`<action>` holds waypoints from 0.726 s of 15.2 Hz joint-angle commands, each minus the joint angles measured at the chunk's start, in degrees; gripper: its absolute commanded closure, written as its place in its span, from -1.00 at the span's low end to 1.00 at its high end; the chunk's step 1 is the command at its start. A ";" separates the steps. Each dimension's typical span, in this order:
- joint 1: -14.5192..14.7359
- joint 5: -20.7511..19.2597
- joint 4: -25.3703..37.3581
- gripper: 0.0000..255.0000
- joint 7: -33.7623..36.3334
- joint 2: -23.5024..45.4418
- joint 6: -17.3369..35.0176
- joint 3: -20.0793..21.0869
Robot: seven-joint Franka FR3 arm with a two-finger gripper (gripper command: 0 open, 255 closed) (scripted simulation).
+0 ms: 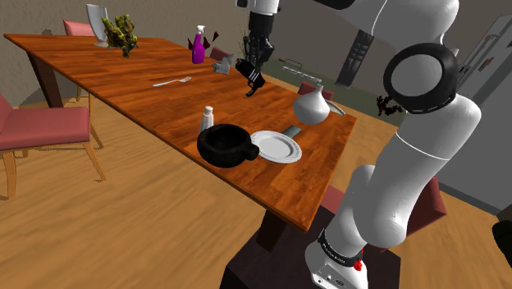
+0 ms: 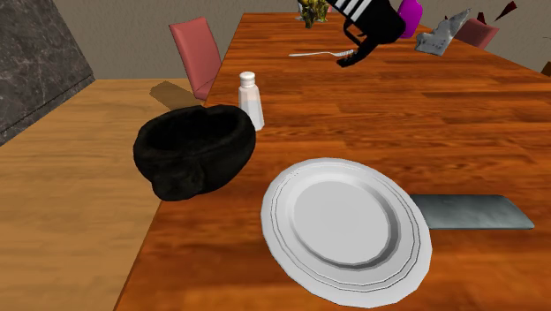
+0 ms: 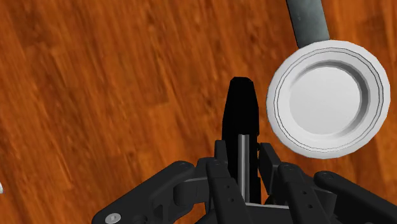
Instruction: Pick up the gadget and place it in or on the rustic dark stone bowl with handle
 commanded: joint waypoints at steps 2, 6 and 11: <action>2.35 -1.31 -4.29 1.00 5.01 -4.00 0.08 2.63; 4.94 -1.83 -7.55 1.00 11.20 -7.49 -0.69 6.25; 7.87 -1.44 -9.91 1.00 18.70 -10.24 -1.86 10.80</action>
